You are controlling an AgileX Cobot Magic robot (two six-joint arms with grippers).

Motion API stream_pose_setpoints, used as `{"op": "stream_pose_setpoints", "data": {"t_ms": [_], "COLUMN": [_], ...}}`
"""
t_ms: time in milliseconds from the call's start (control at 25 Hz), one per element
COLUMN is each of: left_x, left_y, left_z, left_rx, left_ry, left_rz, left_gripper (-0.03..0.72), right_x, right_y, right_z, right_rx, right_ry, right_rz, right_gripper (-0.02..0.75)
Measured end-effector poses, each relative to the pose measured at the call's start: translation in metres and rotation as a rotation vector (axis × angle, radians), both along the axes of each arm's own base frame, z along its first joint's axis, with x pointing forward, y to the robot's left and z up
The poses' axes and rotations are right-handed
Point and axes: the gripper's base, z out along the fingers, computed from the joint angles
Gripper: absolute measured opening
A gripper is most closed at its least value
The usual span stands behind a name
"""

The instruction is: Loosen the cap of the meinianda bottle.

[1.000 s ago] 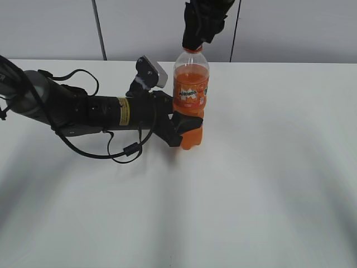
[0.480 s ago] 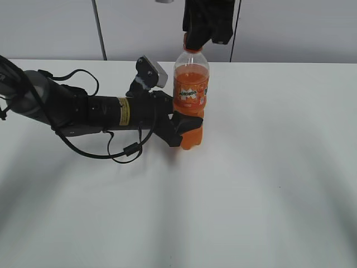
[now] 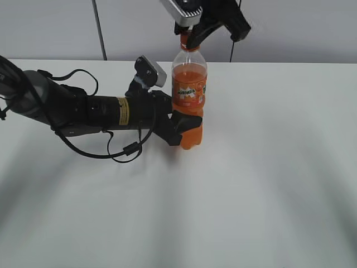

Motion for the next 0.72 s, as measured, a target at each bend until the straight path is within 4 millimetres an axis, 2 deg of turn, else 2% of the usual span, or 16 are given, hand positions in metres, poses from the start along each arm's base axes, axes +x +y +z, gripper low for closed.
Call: {"op": "stream_pose_setpoints", "data": {"t_ms": [200,480,600,720], "left_x": [0.000,0.000,0.000,0.000], "left_y": [0.000,0.000,0.000,0.000], "left_z": [0.000,0.000,0.000,0.000], "left_rx": [-0.003,-0.003,0.000,0.001], "left_ry": [0.003,0.004,0.000,-0.001], "left_rz": [0.003,0.006,0.001,0.000], "left_gripper": [0.379,0.379,0.379,0.379], "right_x": [0.000,0.000,-0.003,-0.012], "right_y": [-0.001,-0.002,-0.003,-0.005], "right_z": [0.000,0.002,0.010,0.027], "right_rx": [-0.043,-0.021,0.026,0.118], "right_ry": [-0.041,-0.022,-0.001,0.032], "right_rz": [0.097,0.021,-0.063,-0.159], "right_gripper": [0.242,0.249,0.288,0.380]}}
